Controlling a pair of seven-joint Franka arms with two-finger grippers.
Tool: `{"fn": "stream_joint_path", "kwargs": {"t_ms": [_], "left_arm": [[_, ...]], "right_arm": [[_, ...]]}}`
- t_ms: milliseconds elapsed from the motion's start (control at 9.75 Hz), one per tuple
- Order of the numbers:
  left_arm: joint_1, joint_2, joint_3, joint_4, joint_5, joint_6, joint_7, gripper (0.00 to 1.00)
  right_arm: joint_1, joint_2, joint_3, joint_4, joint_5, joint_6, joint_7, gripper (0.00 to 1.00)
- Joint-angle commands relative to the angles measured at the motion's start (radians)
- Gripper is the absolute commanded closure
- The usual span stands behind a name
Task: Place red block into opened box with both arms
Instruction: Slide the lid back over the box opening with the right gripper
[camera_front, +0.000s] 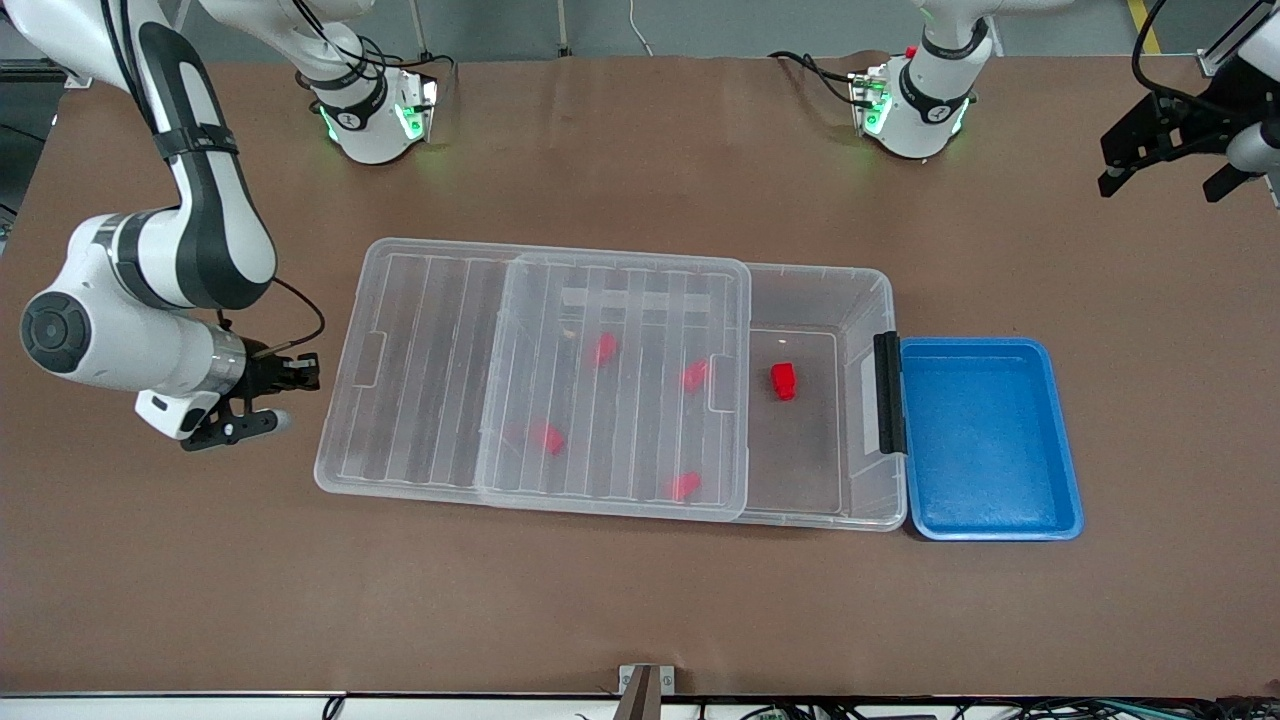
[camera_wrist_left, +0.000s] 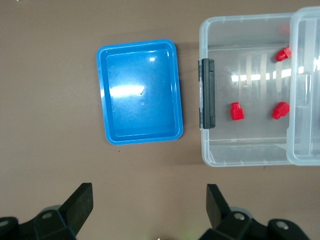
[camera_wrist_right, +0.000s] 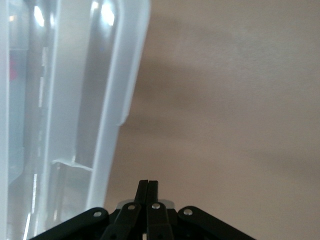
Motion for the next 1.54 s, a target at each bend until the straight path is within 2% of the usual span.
{"fn": "stream_joint_path", "kwargs": {"t_ms": [0,308,718,1436], "left_arm": [[0.001,-0.015,-0.008,-0.05,0.004,-0.008,0.032,0.0],[0.009,-0.017,0.001,-0.048,0.003,-0.039,0.032,0.0],[0.009,-0.012,0.003,-0.045,0.006,-0.037,0.019,0.0],[0.007,0.006,-0.005,-0.047,0.018,-0.032,0.029,0.0]], "right_arm": [[-0.007,0.008,0.021,-0.018,0.063,0.001,-0.011,0.97],[-0.003,0.01,0.062,-0.011,0.132,-0.001,0.032,0.97],[0.005,0.048,0.148,0.028,0.137,0.01,0.153,0.97],[0.092,0.134,0.15,0.14,0.14,0.019,0.275,0.97]]}}
